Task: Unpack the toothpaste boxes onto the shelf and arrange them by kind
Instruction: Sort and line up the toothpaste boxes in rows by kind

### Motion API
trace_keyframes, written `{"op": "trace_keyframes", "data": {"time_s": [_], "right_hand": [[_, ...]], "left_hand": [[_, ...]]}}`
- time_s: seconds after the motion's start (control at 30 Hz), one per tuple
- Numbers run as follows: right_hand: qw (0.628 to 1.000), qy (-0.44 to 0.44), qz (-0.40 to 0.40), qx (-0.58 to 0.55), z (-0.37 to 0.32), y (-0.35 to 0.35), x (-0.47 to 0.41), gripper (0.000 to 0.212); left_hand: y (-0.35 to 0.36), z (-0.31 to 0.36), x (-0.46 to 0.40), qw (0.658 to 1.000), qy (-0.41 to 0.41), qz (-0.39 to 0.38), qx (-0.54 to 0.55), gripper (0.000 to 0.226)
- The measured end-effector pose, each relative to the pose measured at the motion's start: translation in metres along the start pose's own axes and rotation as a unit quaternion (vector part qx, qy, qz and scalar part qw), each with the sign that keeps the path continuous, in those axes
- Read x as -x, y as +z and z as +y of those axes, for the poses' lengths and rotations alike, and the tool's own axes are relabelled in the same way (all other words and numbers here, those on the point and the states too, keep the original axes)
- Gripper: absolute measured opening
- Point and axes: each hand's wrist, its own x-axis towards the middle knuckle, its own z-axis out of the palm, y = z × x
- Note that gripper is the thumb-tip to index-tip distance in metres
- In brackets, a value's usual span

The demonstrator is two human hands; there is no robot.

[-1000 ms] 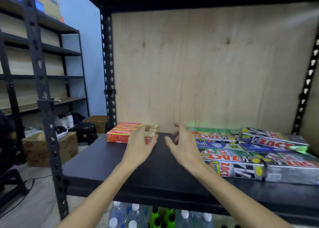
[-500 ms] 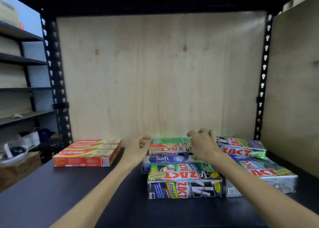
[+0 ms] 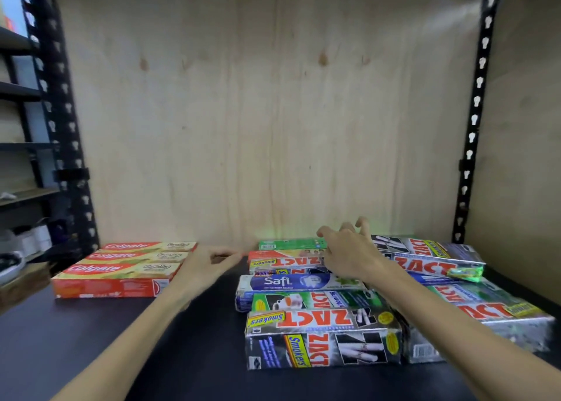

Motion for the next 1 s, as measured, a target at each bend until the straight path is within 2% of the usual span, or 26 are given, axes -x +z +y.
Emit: {"op": "trace_keyframes", "data": {"time_s": [0.17,0.23,0.33,0.43,0.5,0.67,0.83,1.0], "right_hand": [[0.998,-0.037,-0.033,-0.045,-0.018,-0.006,-0.004,0.049],[0.995,-0.045,-0.029,-0.086,-0.019,-0.007,-0.006,0.050],[0.990,-0.028,-0.004,-0.137,-0.008,-0.002,-0.011,0.044],[0.997,0.007,0.059,-0.045,0.000,0.004,-0.009,0.032],[0.997,0.031,0.065,0.025,-0.004,0.006,-0.005,0.032],[0.997,0.041,0.063,0.026,-0.016,0.006,-0.004,0.025],[0.995,0.093,-0.004,0.020,-0.027,0.010,-0.009,0.017],[0.994,0.086,0.052,-0.053,-0.023,0.018,-0.005,0.027]], "left_hand": [[-0.005,0.000,0.000,0.998,0.027,0.018,-0.046,0.014],[-0.009,-0.005,-0.001,0.999,0.021,0.025,-0.032,0.014],[-0.008,-0.007,0.001,1.000,0.016,0.022,-0.006,0.041],[-0.005,-0.007,0.000,1.000,0.012,-0.009,-0.017,0.049],[-0.003,-0.008,0.000,0.999,0.001,-0.036,-0.030,0.052],[0.006,-0.009,0.000,0.999,-0.013,-0.026,-0.031,0.045],[0.008,-0.011,-0.002,0.999,-0.024,-0.012,-0.026,0.043],[0.008,-0.009,-0.001,1.000,-0.013,0.027,-0.004,0.035]]}}
